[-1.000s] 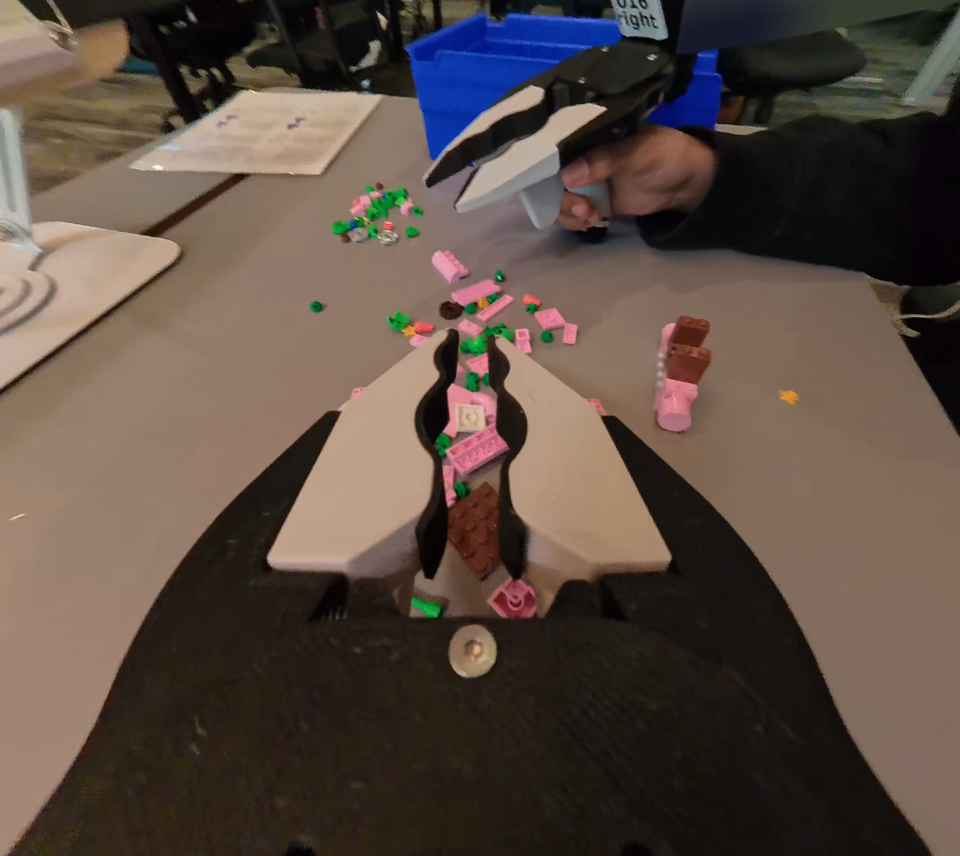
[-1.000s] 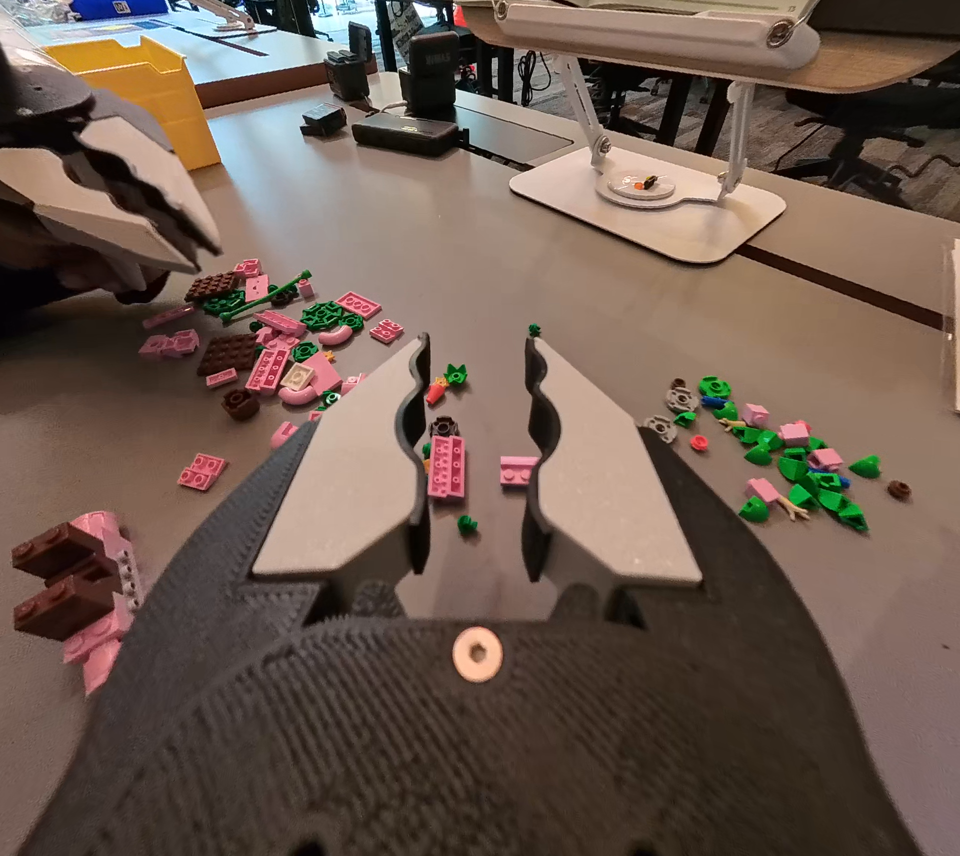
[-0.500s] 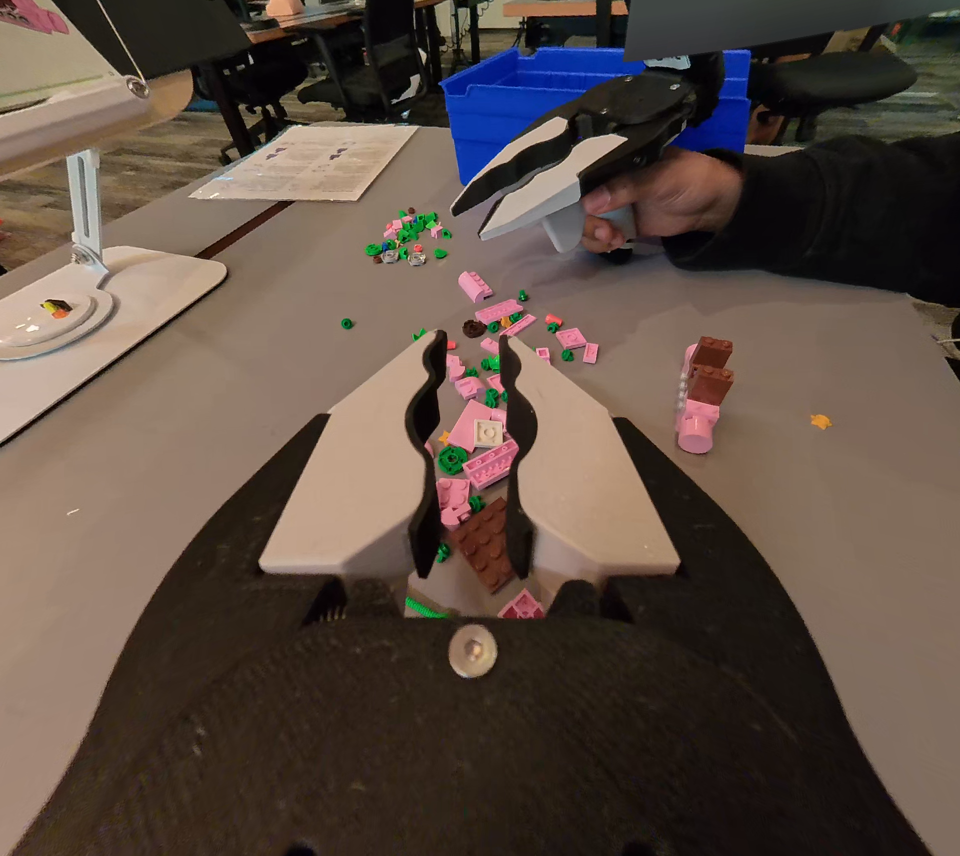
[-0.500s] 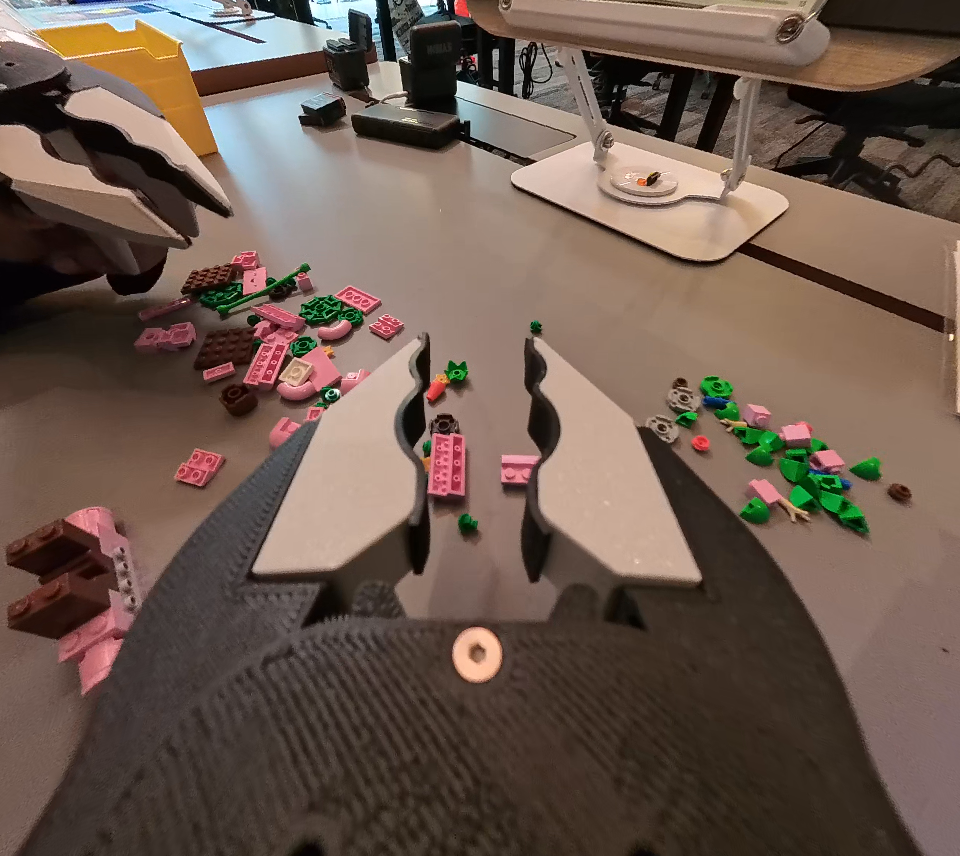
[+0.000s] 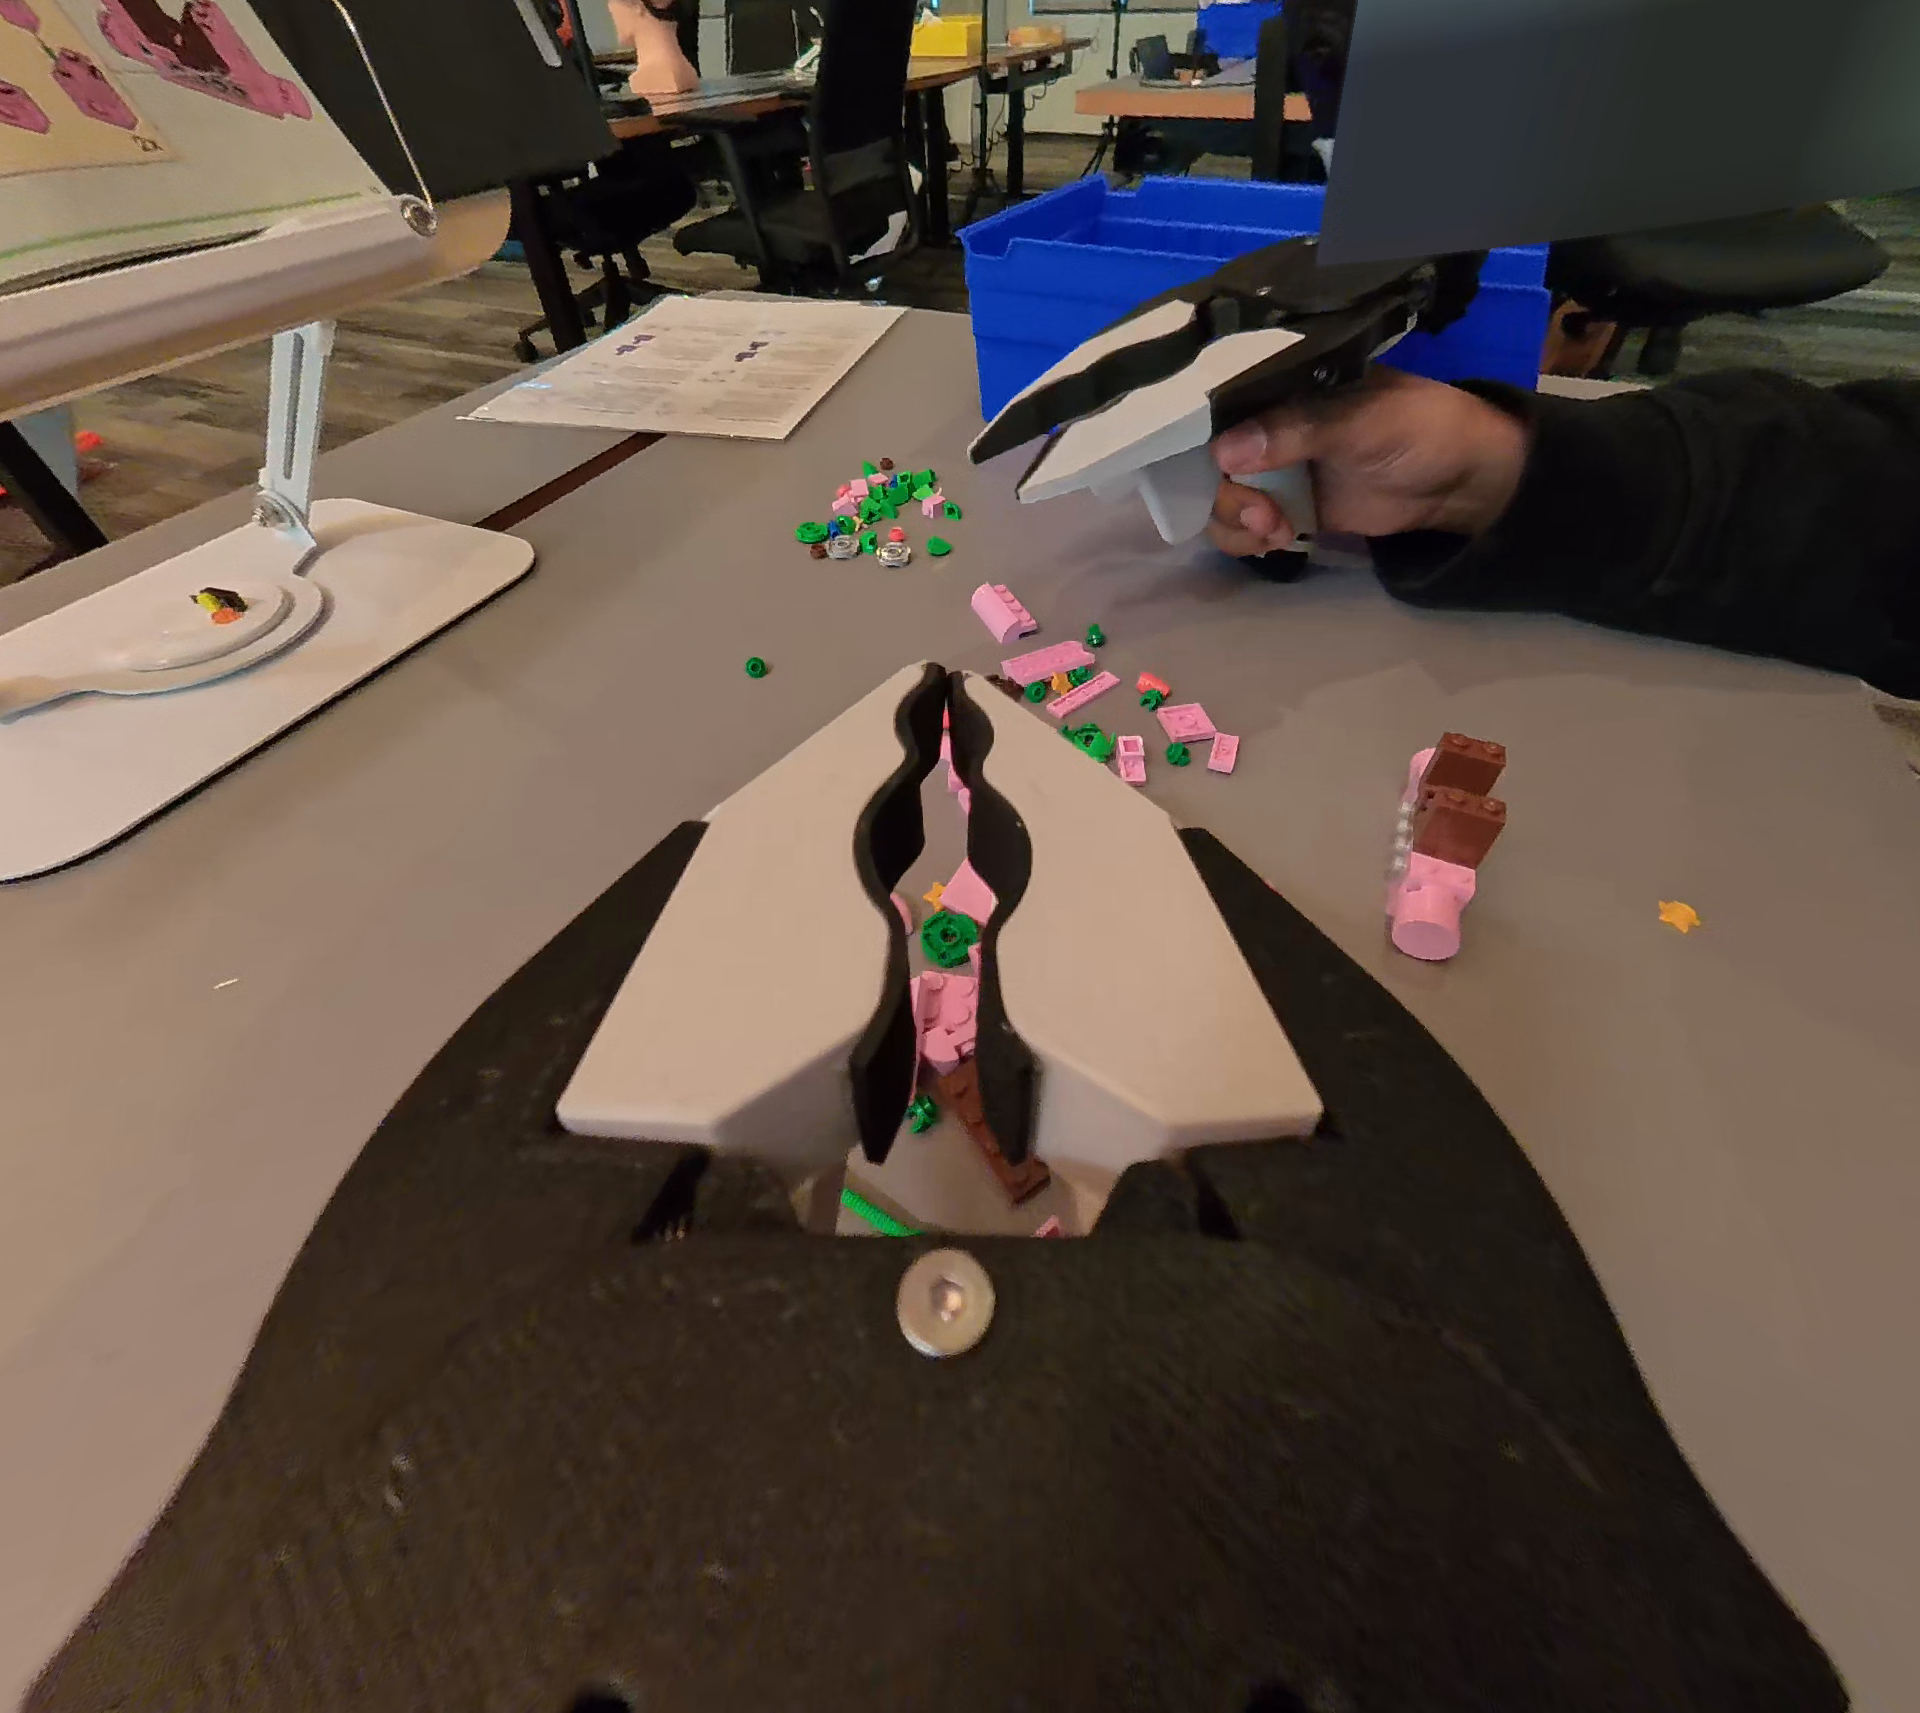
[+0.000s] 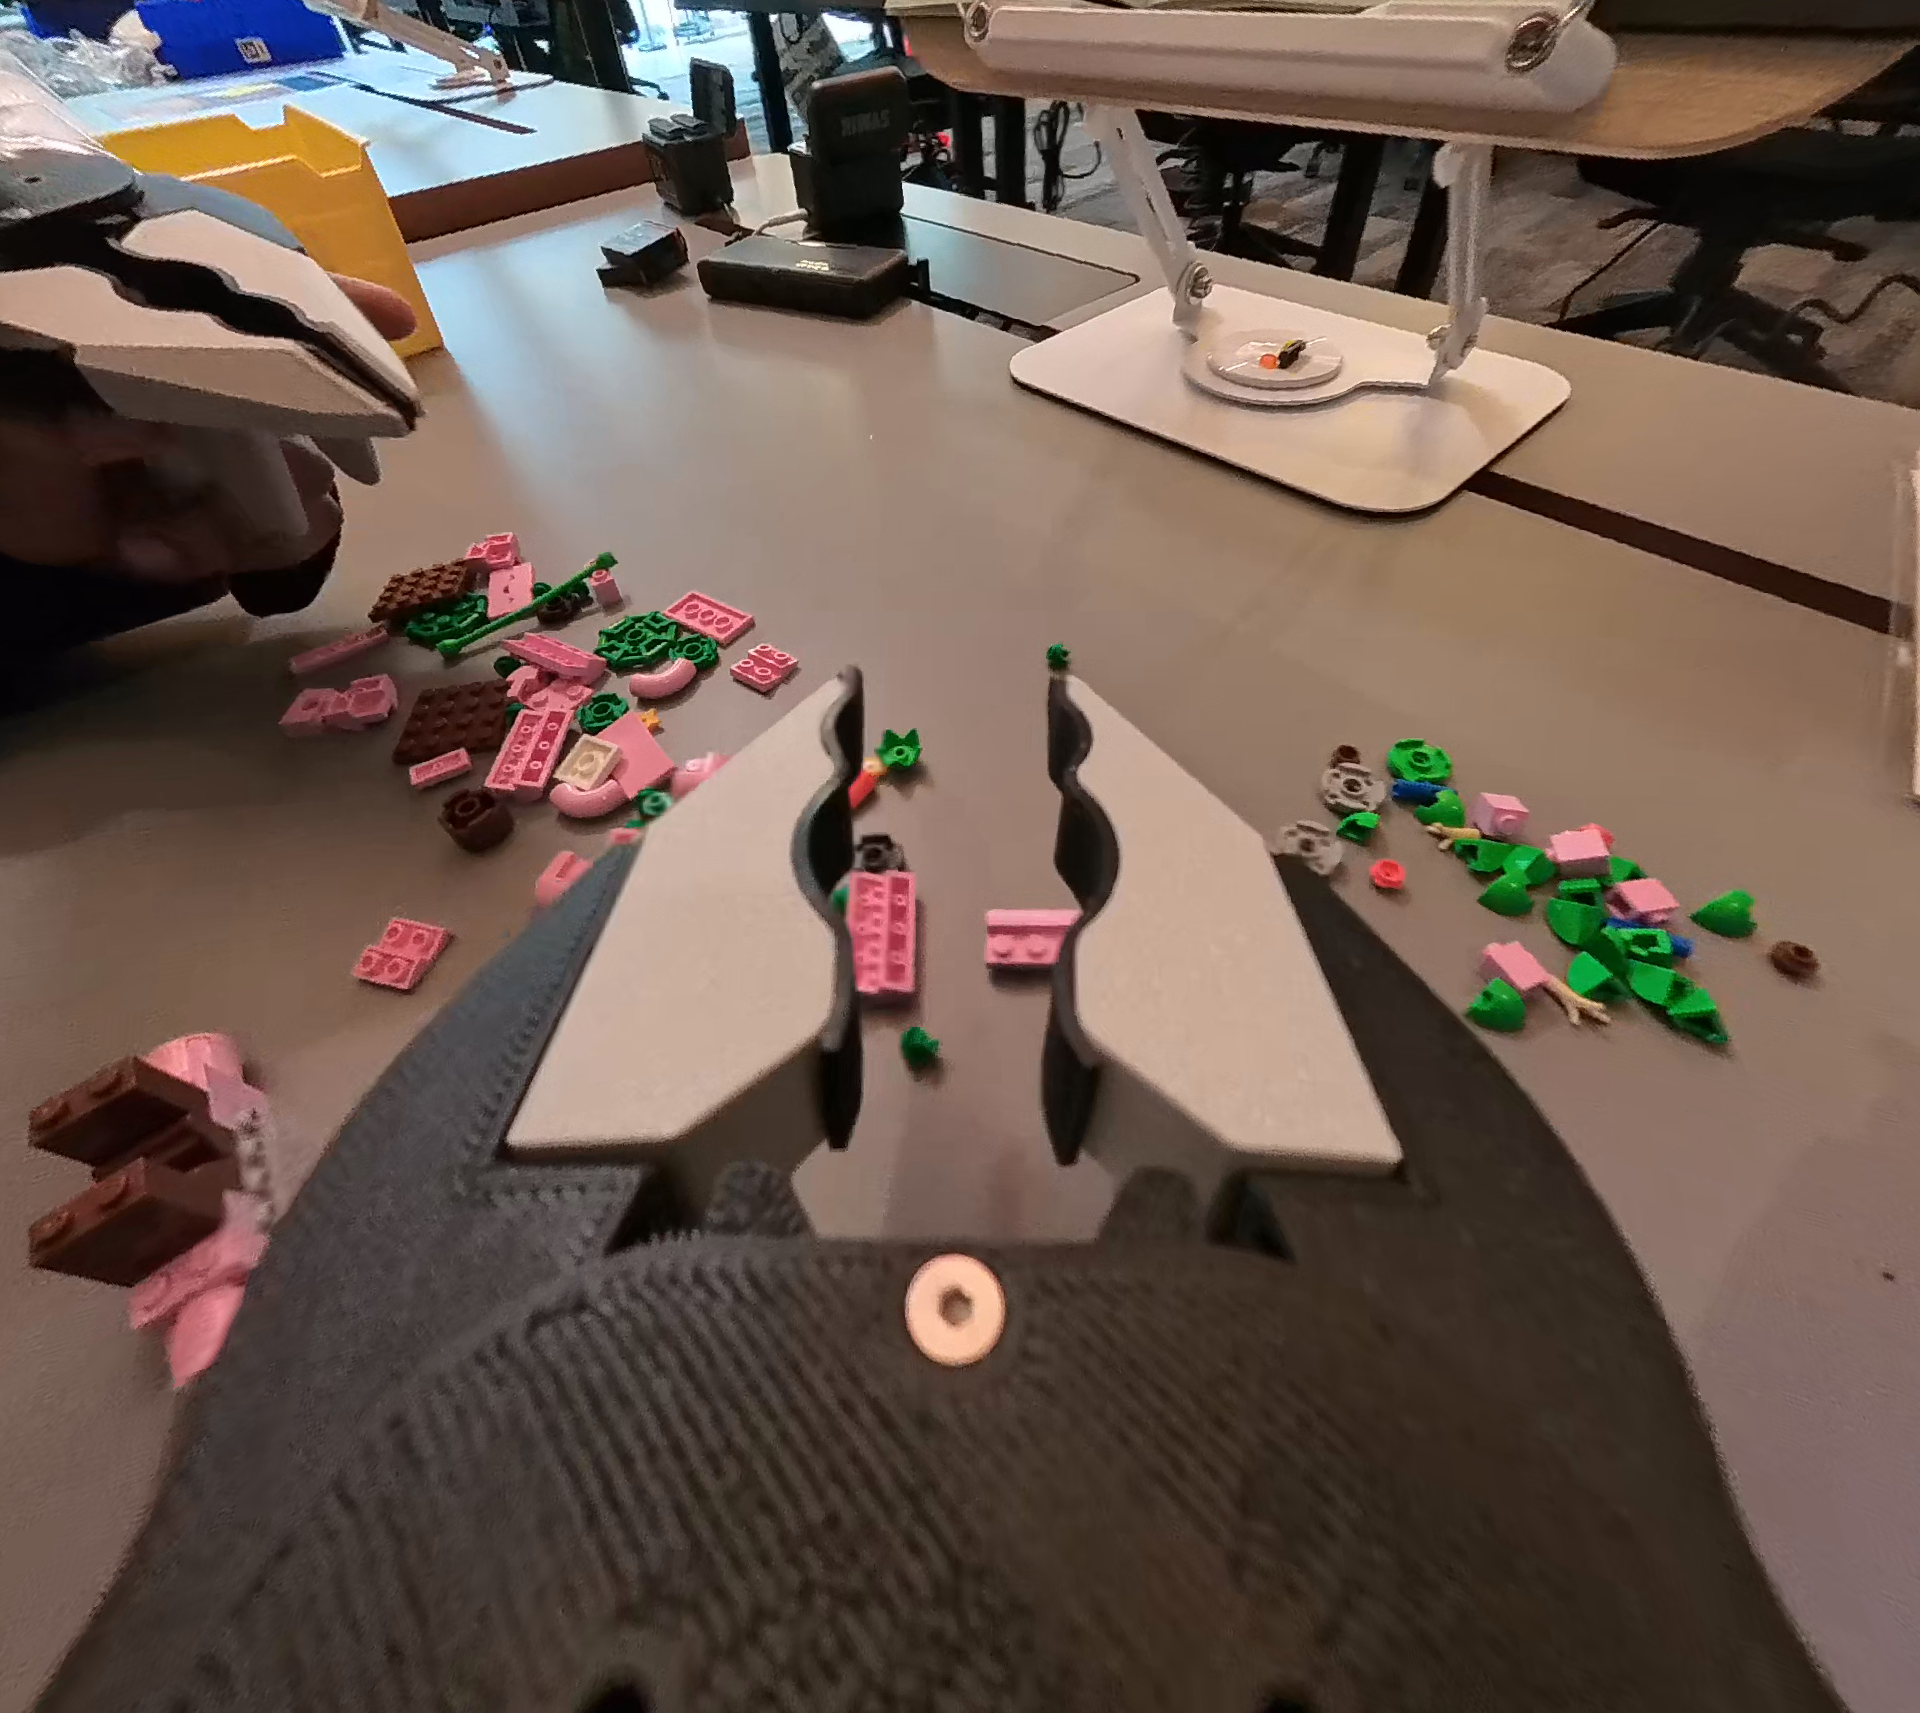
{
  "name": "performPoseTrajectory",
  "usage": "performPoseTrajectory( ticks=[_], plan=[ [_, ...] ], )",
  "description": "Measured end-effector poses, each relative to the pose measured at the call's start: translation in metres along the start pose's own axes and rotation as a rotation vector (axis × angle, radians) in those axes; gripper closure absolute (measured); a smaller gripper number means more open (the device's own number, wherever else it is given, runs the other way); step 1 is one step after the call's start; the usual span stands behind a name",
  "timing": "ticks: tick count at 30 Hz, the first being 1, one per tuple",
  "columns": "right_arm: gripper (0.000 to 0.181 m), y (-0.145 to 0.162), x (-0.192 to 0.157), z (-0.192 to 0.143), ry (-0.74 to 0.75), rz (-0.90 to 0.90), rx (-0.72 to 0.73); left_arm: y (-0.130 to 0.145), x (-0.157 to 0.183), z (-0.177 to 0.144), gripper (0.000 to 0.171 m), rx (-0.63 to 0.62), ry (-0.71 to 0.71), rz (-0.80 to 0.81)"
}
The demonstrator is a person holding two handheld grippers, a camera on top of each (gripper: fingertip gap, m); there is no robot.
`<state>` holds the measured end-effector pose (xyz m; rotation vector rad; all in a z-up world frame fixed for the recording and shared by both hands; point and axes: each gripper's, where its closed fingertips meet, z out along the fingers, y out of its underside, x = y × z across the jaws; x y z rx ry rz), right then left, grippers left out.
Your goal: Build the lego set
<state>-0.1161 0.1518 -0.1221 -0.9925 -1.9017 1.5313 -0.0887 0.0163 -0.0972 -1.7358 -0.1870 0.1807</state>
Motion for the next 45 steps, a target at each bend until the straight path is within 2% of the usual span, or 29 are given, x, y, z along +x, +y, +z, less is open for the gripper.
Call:
performPoseTrajectory(
  ticks=[3,5,9,13,15,17,20,23,27,33,38,45],
  plan=[
    [0.15,-0.001,0.019,-0.006,0.098,-0.052,0.003,0.002,0.0,0.001,0.171,-0.012,-0.003,0.011],
    [0.15,-0.004,0.032,-0.011,0.139,-0.023,0.022,0.003,0.003,0.002,0.171,-0.018,0.001,0.02],
    [0.181,-0.012,0.068,-0.026,0.29,0.092,0.073,0.003,0.007,0.003,0.171,-0.022,0.007,0.045],
    [0.181,-0.017,0.085,-0.036,0.378,0.141,0.099,0.003,0.006,0.004,0.171,-0.025,-0.004,0.051],
    [0.181,-0.021,0.088,-0.039,0.409,0.127,0.107,0.004,-0.002,0.003,0.171,-0.035,-0.05,0.042],
    [0.181,-0.023,0.089,-0.041,0.441,0.102,0.108,0.005,-0.022,-0.002,0.171,-0.04,-0.166,0.009],
    [0.181,-0.024,0.089,-0.041,0.467,0.078,0.103,0.001,-0.045,-0.014,0.171,0.012,-0.251,-0.091],
    [0.181,-0.022,0.088,-0.039,0.468,0.078,0.093,0.0,-0.058,-0.023,0.171,0.042,-0.282,-0.176],
    [0.181,-0.019,0.086,-0.036,0.438,0.109,0.089,0.003,-0.068,-0.027,0.171,0.036,-0.332,-0.187],
    [0.162,-0.019,0.068,-0.029,0.321,0.126,0.091,-0.001,-0.077,-0.035,0.161,0.041,-0.408,-0.147],
    [0.153,-0.008,0.047,-0.015,0.212,0.126,0.037,0.001,-0.079,-0.035,0.159,0.04,-0.406,-0.163],
    [0.153,0.006,0.038,-0.005,0.18,0.071,-0.031,0.001,-0.078,-0.034,0.159,0.042,-0.394,-0.176]
  ],
)
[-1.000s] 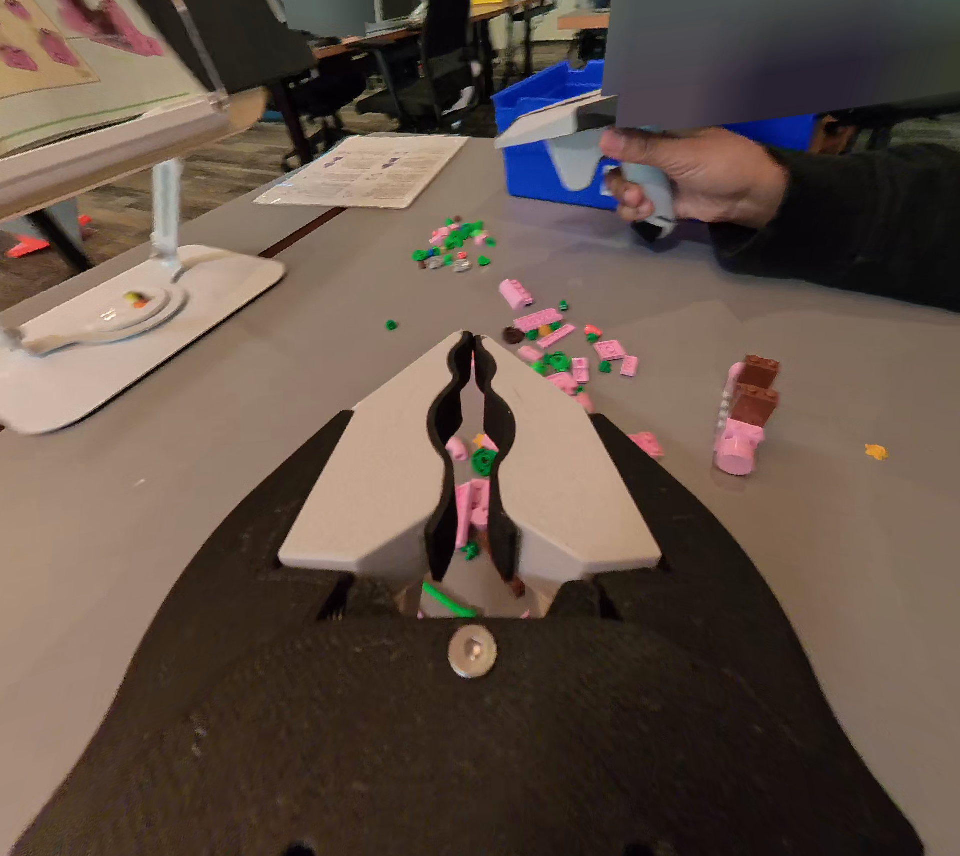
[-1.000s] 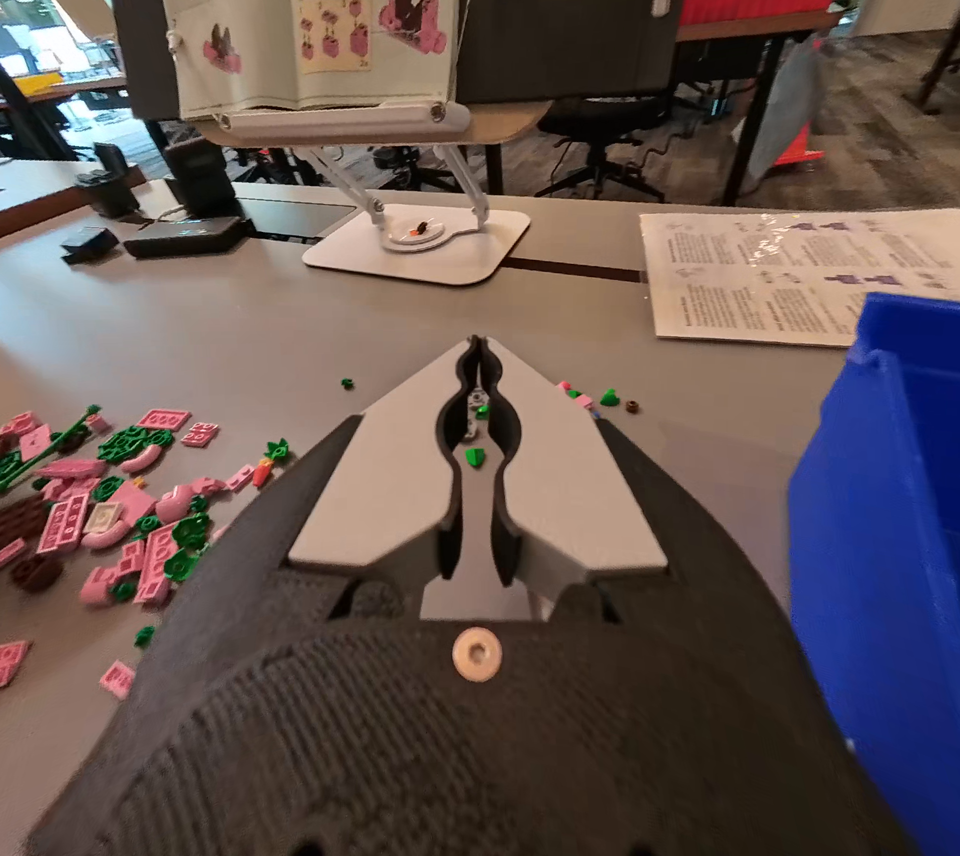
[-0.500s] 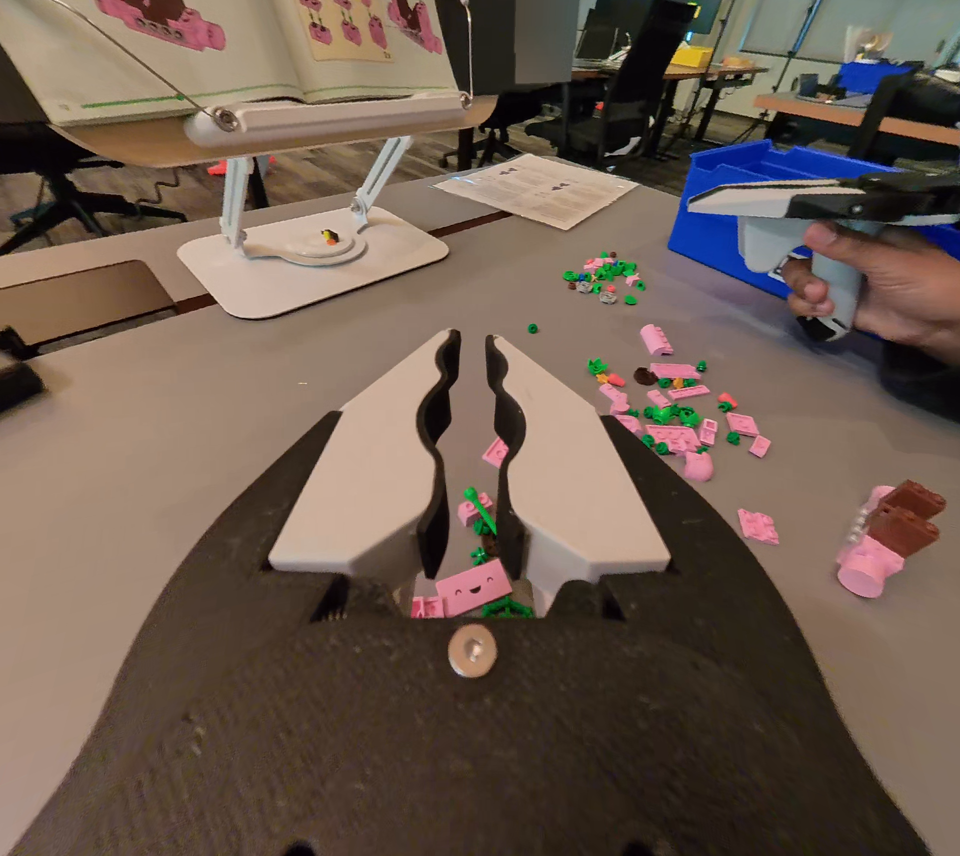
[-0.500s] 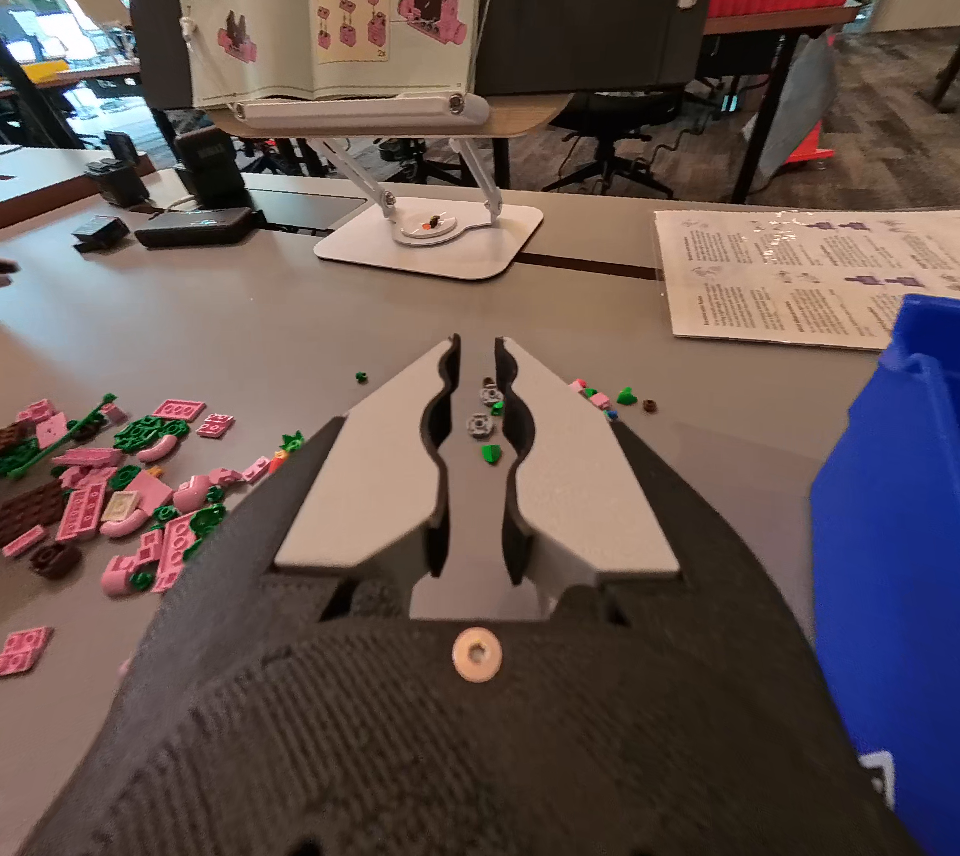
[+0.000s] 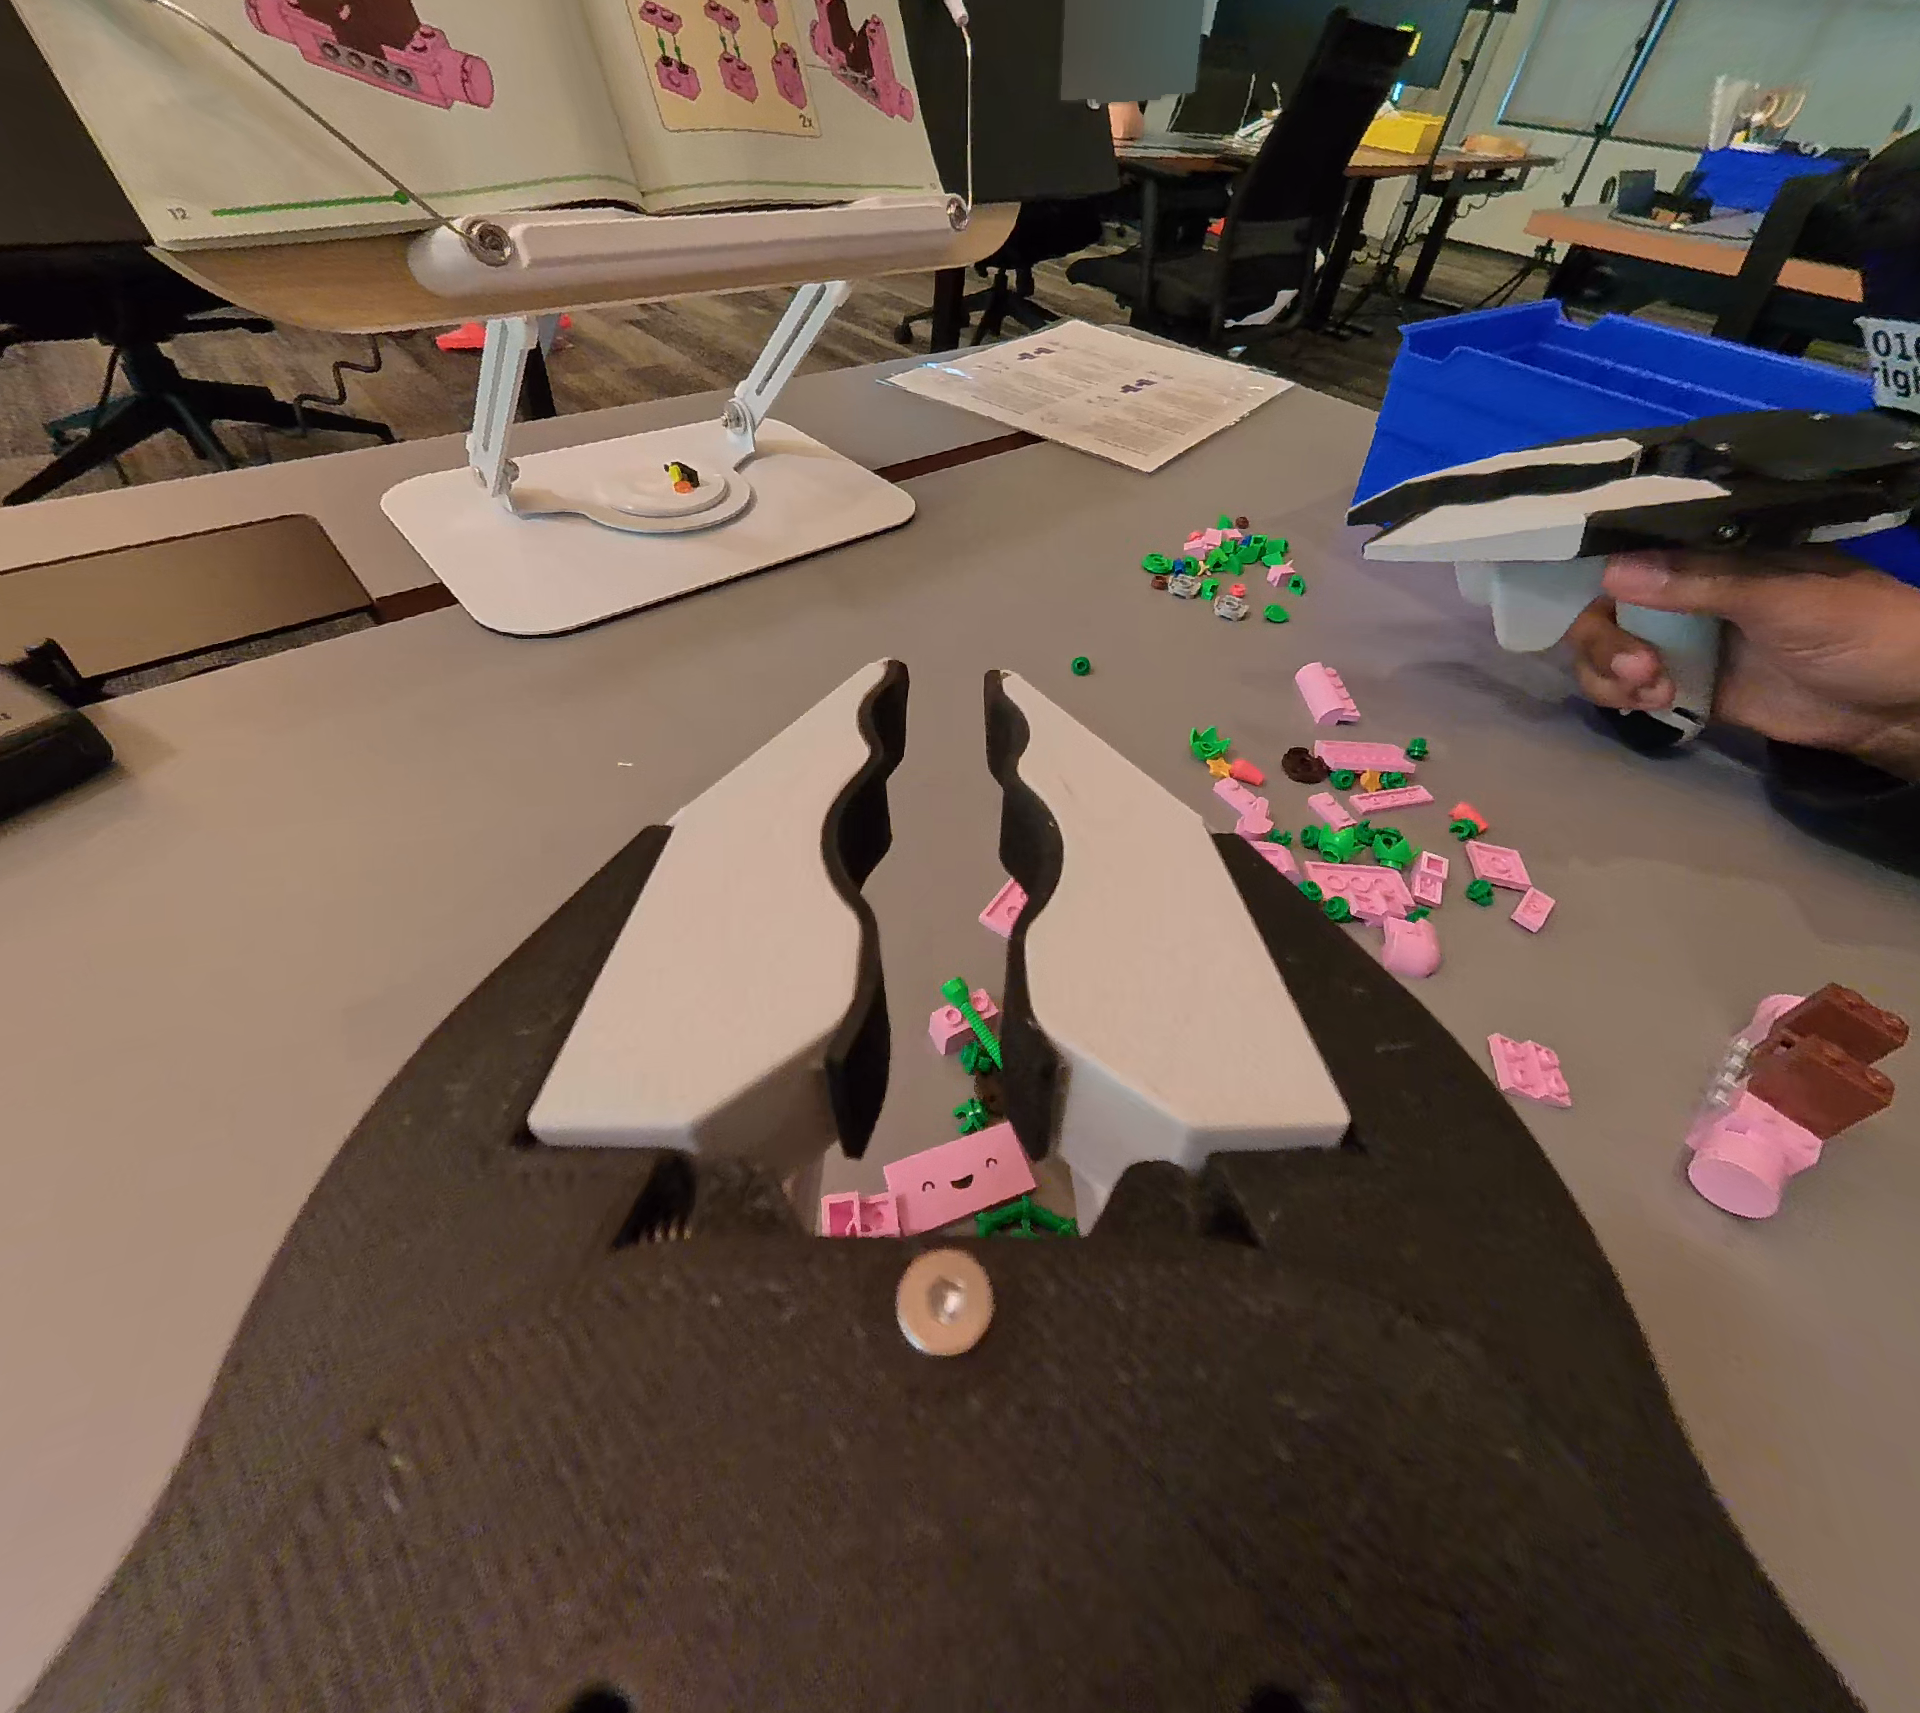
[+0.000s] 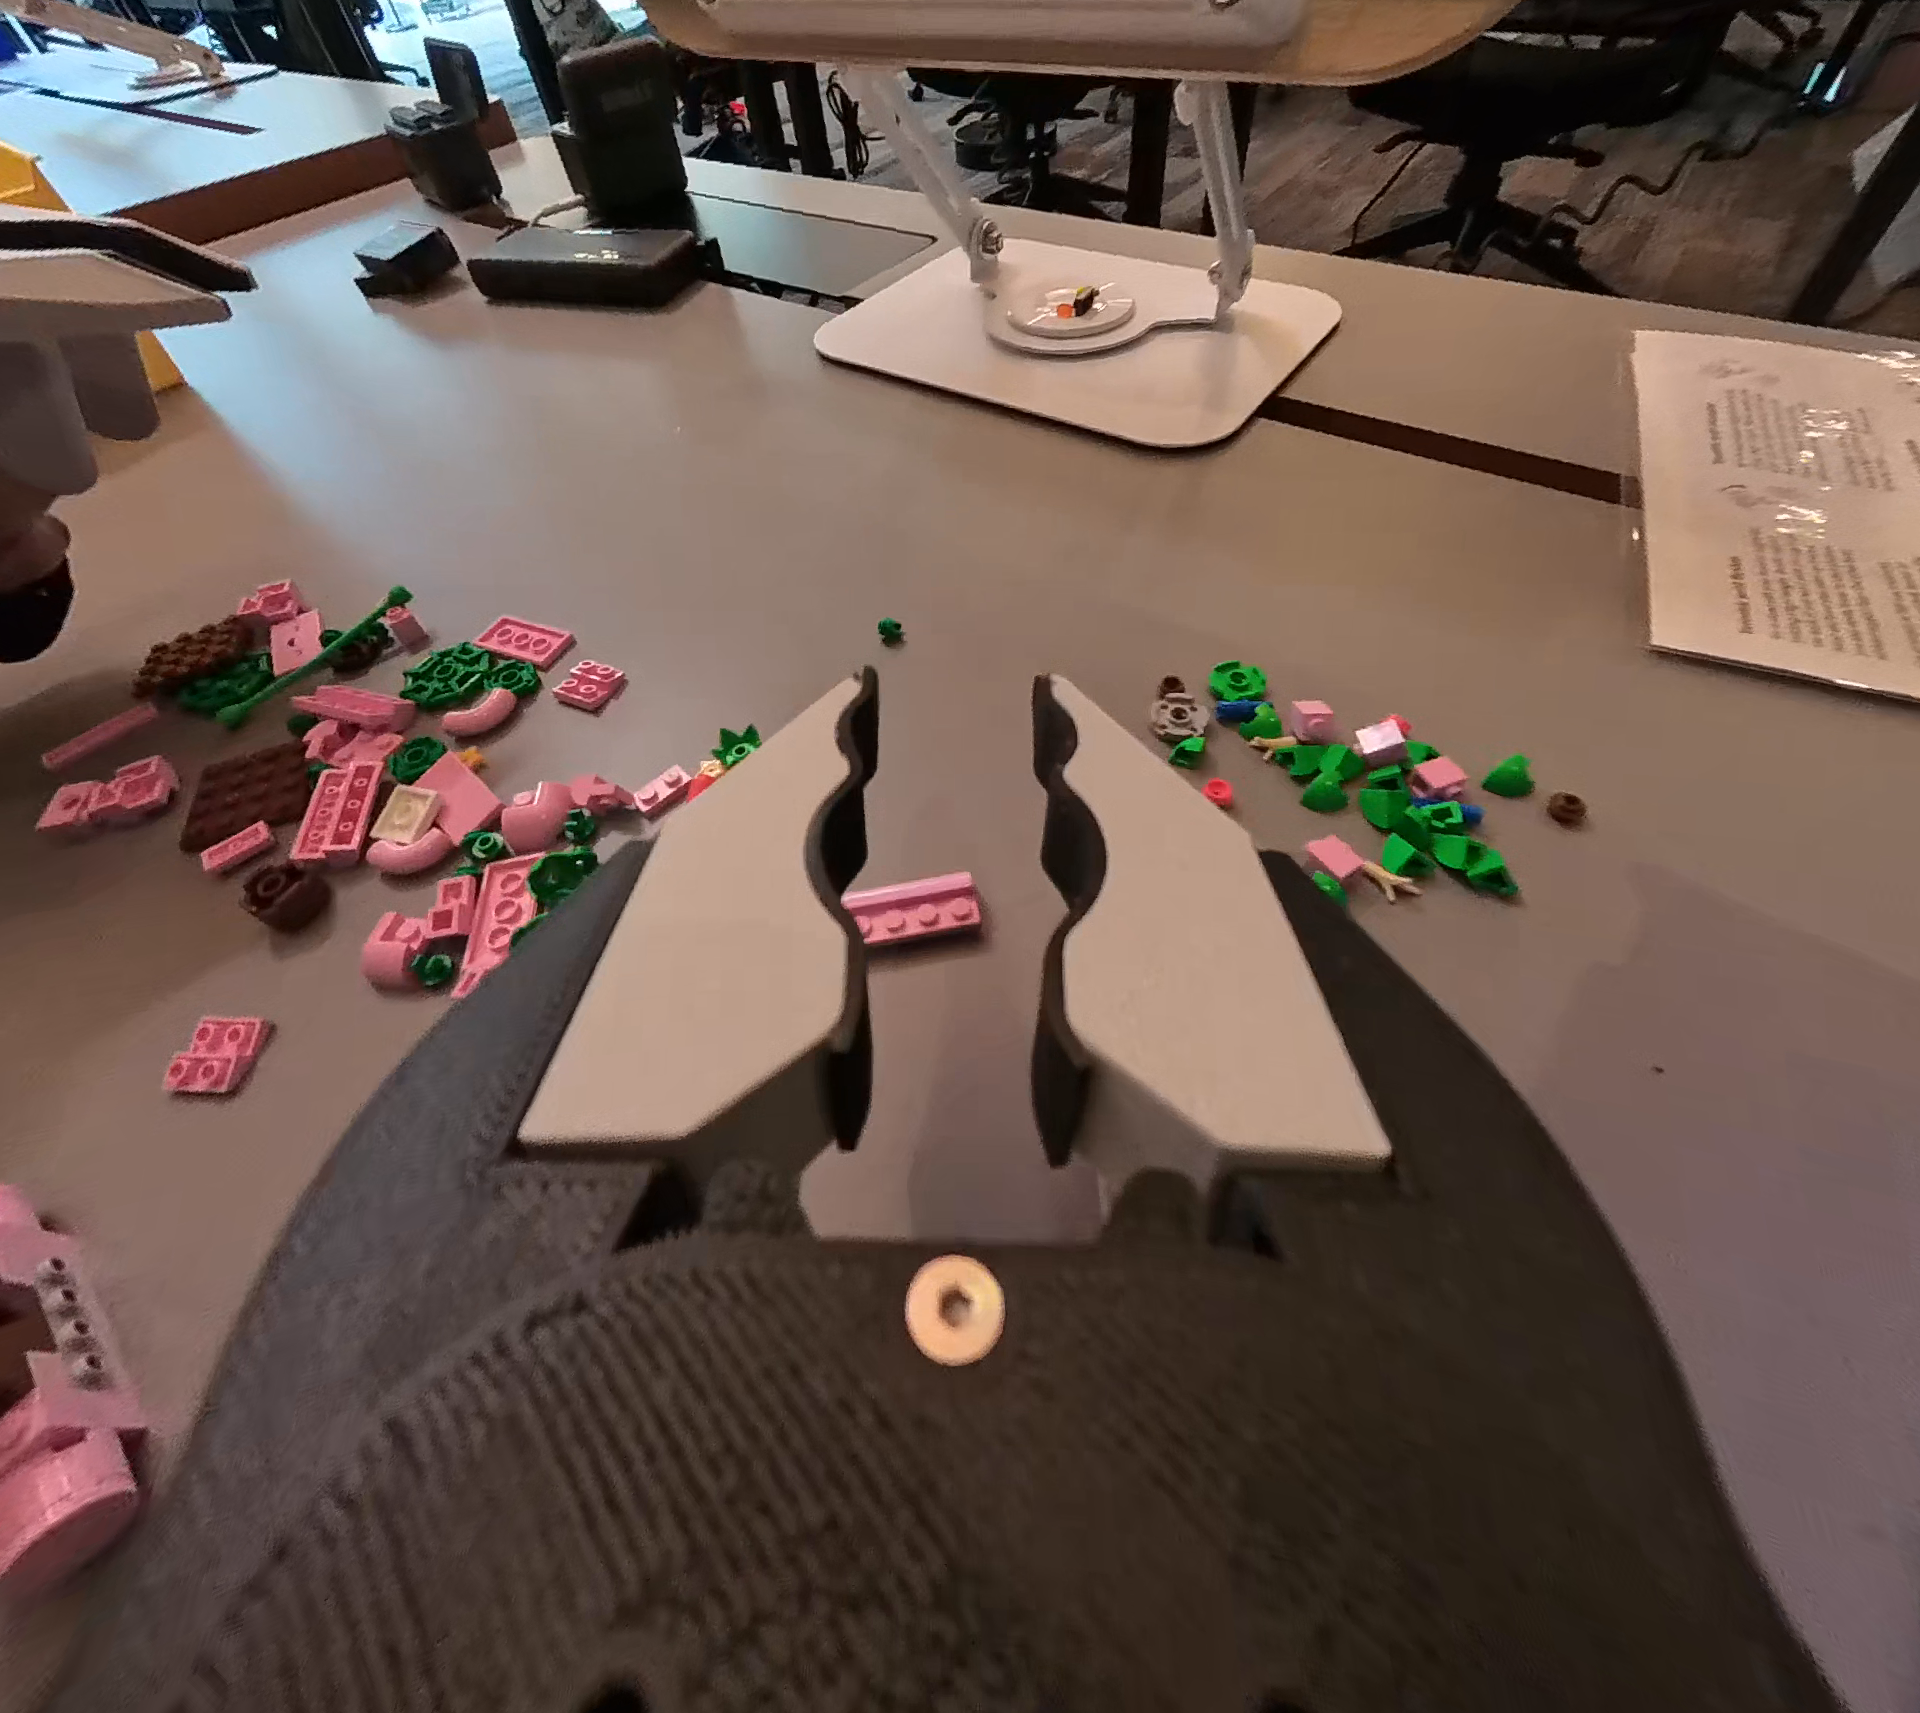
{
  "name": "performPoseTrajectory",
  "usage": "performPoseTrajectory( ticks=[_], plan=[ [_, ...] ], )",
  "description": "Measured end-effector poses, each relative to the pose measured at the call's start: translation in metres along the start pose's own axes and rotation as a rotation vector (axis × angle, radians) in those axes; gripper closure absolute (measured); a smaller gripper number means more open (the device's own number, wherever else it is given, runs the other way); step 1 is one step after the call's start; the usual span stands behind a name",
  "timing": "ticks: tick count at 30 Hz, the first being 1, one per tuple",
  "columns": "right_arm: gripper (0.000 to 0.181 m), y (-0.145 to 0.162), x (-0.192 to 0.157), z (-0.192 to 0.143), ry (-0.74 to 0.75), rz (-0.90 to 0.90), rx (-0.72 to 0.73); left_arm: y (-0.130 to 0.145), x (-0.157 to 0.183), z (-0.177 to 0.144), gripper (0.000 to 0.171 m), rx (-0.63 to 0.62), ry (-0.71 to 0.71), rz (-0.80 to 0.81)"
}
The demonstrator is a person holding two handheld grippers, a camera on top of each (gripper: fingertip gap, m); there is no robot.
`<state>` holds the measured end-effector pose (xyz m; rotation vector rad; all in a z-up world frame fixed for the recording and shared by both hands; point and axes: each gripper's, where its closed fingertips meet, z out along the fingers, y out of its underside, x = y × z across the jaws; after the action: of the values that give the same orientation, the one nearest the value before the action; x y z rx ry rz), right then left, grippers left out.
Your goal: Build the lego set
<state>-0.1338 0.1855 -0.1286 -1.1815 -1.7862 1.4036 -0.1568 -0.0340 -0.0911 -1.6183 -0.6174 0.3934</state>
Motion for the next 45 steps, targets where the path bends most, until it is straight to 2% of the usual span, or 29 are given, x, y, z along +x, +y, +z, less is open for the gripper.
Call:
performPoseTrajectory(
  ticks=[12,15,21,25,27,29,31,35,39,42,45],
  plan=[
    [0.152,0.0,0.002,0.0,-0.042,0.064,-0.001,0.002,0.009,0.002,0.159,-0.017,0.06,-0.005],
    [0.152,0.002,-0.001,0.001,-0.038,0.034,-0.014,-0.001,0.025,0.001,0.163,-0.011,0.143,0.02],
    [0.152,0.005,-0.01,0.003,-0.017,-0.072,-0.035,0.0,0.04,0.0,0.164,-0.042,0.155,0.127],
    [0.155,0.006,0.001,0.0,0.048,-0.117,-0.041,-0.005,0.049,-0.016,0.164,-0.026,0.208,0.034],
    [0.156,0.007,0.007,-0.001,0.077,-0.12,-0.053,-0.005,0.058,-0.032,0.158,-0.005,0.241,-0.018],
    [0.156,0.008,0.008,-0.001,0.074,-0.11,-0.054,0.006,0.06,-0.049,0.153,-0.013,0.189,-0.029],
    [0.156,0.008,0.007,-0.001,0.074,-0.111,-0.054,0.026,0.061,-0.064,0.149,-0.065,0.109,0.003],
    [0.156,0.011,0.007,0.0,0.087,-0.13,-0.074,0.074,0.074,-0.084,0.145,-0.266,0.0,0.116],
    [0.156,0.013,0.007,0.002,0.103,-0.156,-0.091,0.088,0.071,-0.081,0.144,-0.365,-0.105,0.194],
    [0.156,0.012,0.007,0.002,0.115,-0.167,-0.087,0.113,0.068,-0.077,0.132,-0.525,-0.105,0.162],
    [0.157,0.011,0.007,0.001,0.124,-0.17,-0.08,0.124,0.062,-0.075,0.134,-0.602,-0.12,0.127]
  ],
)
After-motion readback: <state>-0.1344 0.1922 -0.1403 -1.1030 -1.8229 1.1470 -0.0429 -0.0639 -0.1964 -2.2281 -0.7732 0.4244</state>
